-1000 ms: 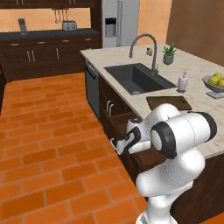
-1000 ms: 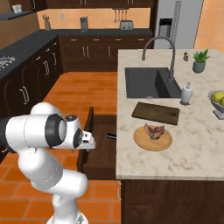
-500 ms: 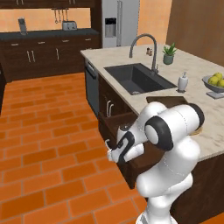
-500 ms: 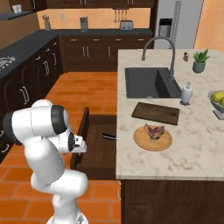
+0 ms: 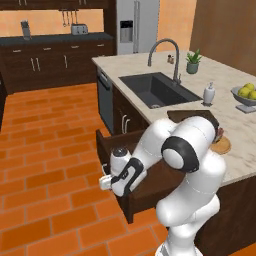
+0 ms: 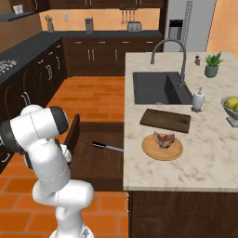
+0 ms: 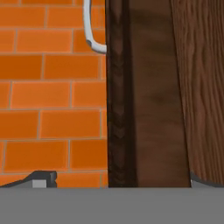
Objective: Pick up the knife from the drawer and place it on the cutting board. Then place the meat from the plate to the cutting board.
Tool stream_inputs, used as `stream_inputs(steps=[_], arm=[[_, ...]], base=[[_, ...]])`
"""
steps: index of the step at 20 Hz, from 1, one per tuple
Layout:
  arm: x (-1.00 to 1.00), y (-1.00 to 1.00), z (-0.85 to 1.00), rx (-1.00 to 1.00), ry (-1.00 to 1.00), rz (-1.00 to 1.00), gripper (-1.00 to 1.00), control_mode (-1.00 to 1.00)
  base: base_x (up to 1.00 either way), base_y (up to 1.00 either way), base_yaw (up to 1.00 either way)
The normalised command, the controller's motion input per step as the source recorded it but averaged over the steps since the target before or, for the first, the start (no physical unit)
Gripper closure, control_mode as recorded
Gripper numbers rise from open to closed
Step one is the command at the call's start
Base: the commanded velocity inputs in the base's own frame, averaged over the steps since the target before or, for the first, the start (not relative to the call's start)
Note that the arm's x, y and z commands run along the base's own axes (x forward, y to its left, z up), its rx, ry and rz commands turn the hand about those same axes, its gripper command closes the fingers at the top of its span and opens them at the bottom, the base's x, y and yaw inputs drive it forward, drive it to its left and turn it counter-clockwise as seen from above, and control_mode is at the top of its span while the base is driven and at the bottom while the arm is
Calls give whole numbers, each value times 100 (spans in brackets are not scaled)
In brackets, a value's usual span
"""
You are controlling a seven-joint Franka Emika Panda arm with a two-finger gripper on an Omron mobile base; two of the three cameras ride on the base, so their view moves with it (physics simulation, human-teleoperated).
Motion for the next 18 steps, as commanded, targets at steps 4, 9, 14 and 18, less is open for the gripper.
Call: stream_inputs(steps=[4,9,14,18], arm=[[0,100,36,0,0,0,-100,-100],[-2,96,100,0,-1,0,-100,-100],[-14,23,100,0,-5,-3,-100,-100],[-10,-10,100,1,0,-9,-100,-100]], base=[[0,0,0],[0,0,0],[0,0,0],[0,0,0]])
